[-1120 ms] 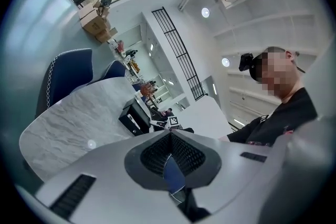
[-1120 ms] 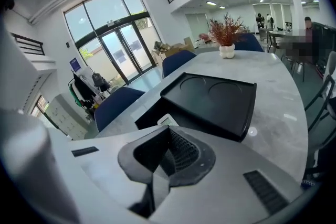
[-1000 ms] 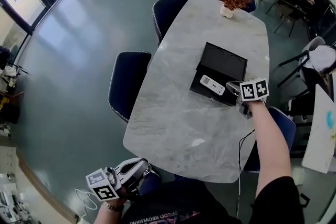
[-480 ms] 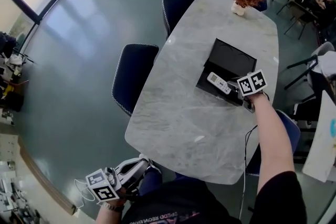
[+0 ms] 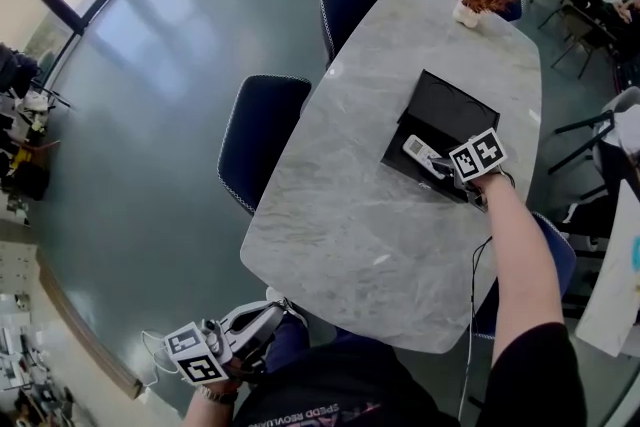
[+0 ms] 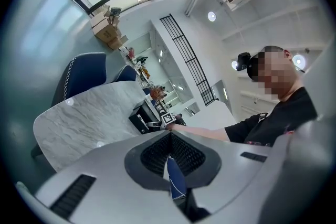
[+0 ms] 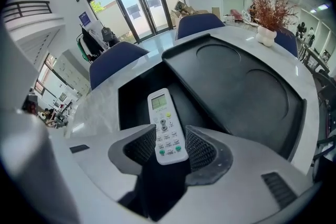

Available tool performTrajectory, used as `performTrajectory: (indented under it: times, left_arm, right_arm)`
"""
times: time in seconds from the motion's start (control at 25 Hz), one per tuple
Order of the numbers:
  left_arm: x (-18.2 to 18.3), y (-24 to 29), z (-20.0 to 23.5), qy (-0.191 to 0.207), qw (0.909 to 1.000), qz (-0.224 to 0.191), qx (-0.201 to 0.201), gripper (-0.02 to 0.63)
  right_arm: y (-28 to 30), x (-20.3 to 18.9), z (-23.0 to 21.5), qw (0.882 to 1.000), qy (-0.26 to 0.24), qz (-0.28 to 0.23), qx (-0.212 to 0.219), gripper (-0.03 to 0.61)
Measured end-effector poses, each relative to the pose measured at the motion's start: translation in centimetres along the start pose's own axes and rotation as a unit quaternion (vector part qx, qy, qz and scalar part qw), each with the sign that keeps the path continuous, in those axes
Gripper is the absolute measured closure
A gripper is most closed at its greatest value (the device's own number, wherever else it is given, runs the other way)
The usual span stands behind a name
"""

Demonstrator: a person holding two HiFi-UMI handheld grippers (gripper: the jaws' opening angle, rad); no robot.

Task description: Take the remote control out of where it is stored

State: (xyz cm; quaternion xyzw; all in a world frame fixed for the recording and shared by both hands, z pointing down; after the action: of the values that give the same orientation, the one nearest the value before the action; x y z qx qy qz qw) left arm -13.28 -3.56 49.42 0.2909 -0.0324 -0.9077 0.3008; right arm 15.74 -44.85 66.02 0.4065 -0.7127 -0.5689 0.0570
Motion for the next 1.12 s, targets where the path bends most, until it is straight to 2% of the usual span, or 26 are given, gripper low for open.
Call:
performTrajectory:
  times: [0.44,0.56,0.8,0.92,1.0,1.12]
  left_arm:
    - [-0.6,-0.4,0.1,-0.005,0.9999,-0.005,0.012,0.608]
    - [-0.8,-0.2,0.1,-0.008,0.9998,-0.007,0.015,0.609]
    - [-0.8,0.0,0.1,-0.011,0.9997,-0.010,0.017,0.609]
    - [-0.6,0.1,0.1,-0.010,0.9997,-0.011,0.017,0.609]
    - [-0.6,0.0,0.1,-0.010,0.9997,-0.010,0.018,0.608]
    - [-0.6,0.0,0.0,-0.009,0.9998,-0.009,0.018,0.609]
  right_arm:
    - [1.6,0.1,-0.2,0.999,-0.016,0.035,0.012,0.402]
    - [2.1,-0.1,0.0,0.999,-0.021,0.046,0.021,0.376]
    - [3.1,0.1,0.7,0.998,-0.037,0.049,0.026,0.374]
    - [3.3,0.2,0.9,0.994,-0.085,0.069,0.000,0.376]
    - [3.4,0.3,1.0,0.989,-0.116,0.083,-0.025,0.410]
    - [3.5,0.2,1.1,0.988,-0.121,0.085,-0.034,0.422]
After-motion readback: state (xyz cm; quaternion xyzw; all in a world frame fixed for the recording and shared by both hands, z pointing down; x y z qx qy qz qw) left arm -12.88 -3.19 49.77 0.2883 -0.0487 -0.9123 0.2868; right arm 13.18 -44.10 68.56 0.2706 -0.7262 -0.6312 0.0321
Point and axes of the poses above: the fingertips, and each gripper's own axes: y forward along the fingers, z to its left, x out of its top, the point moved 5 cm from there along -y, backward along the fingers, and after that the axes turned 8 degrees about x, right-handed, at the moved point
